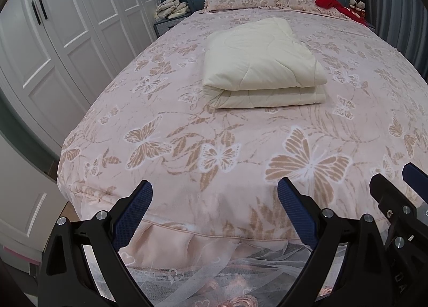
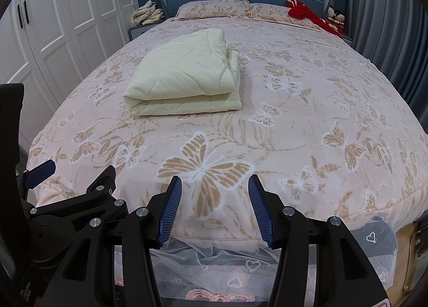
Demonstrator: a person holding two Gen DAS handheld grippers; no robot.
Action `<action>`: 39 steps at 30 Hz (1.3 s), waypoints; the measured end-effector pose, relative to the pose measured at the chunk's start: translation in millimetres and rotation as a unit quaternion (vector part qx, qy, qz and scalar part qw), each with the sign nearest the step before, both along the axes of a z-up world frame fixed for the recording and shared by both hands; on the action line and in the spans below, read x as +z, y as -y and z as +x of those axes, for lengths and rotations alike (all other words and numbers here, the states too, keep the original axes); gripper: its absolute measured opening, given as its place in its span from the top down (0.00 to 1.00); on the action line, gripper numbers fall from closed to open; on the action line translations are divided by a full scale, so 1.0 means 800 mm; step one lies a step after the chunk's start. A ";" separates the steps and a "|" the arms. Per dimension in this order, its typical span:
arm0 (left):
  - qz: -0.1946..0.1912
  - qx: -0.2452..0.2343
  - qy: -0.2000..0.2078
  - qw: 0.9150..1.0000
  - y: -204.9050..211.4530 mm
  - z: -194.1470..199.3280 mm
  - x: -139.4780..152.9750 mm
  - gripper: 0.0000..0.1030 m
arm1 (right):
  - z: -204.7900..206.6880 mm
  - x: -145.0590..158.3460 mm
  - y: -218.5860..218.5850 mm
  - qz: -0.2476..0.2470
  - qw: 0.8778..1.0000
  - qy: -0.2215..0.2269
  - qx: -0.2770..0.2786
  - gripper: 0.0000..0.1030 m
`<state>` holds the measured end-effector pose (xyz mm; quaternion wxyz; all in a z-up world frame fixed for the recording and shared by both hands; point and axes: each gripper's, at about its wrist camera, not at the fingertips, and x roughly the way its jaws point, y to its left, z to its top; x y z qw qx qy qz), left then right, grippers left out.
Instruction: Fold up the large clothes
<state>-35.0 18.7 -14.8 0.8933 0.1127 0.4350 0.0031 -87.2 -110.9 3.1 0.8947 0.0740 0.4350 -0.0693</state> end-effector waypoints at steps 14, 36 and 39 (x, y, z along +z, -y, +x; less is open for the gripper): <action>0.001 -0.003 0.003 1.000 0.000 0.001 0.007 0.11 | 0.000 0.000 -0.001 0.000 1.000 0.000 0.000 0.50; 0.005 -0.011 0.015 1.000 0.000 0.001 0.011 0.13 | 0.000 0.001 -0.001 -0.001 1.000 0.000 0.000 0.50; 0.008 -0.015 0.018 1.000 0.003 0.000 0.011 0.15 | 0.000 0.001 -0.001 -0.002 1.000 0.000 0.000 0.50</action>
